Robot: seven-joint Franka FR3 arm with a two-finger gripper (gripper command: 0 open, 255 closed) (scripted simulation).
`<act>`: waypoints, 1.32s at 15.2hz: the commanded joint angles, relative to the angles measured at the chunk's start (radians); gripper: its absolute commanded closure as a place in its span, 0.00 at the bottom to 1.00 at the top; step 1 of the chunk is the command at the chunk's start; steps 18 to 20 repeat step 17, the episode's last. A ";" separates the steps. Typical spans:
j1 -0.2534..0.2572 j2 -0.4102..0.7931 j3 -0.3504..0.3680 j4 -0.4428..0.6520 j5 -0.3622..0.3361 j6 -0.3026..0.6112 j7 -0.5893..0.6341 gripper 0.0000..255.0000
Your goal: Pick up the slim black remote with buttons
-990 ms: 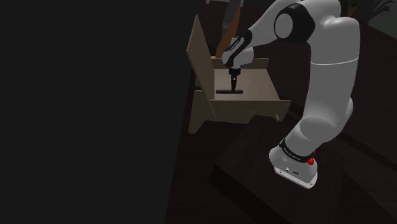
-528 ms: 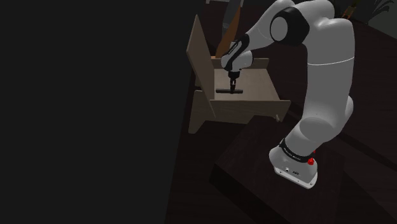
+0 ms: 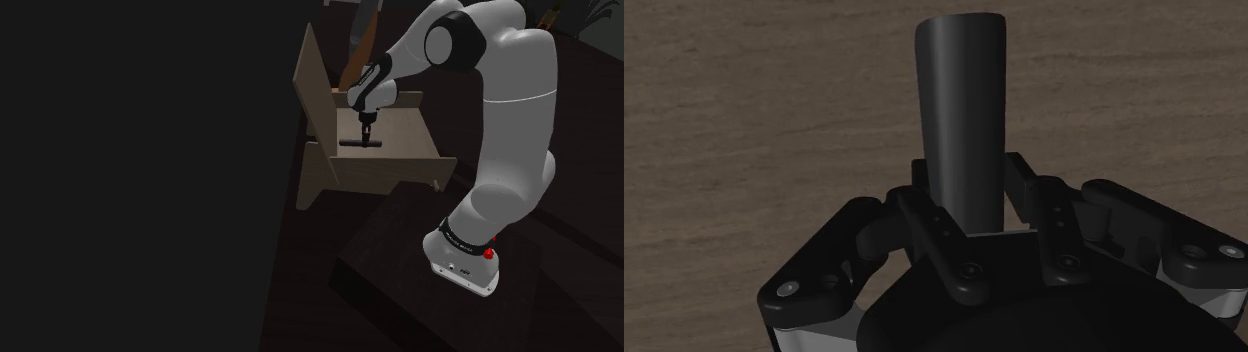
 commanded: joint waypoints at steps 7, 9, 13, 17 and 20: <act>0.020 -0.076 -0.025 -0.009 -0.033 -0.069 0.017 1.00; 0.025 -0.098 -0.031 -0.010 -0.043 -0.089 0.022 1.00; 0.034 -0.140 -0.044 -0.008 -0.062 -0.131 0.032 1.00; 0.039 -0.162 -0.049 -0.006 -0.073 -0.154 0.038 1.00; 0.039 -0.162 -0.049 -0.006 -0.073 -0.154 0.038 1.00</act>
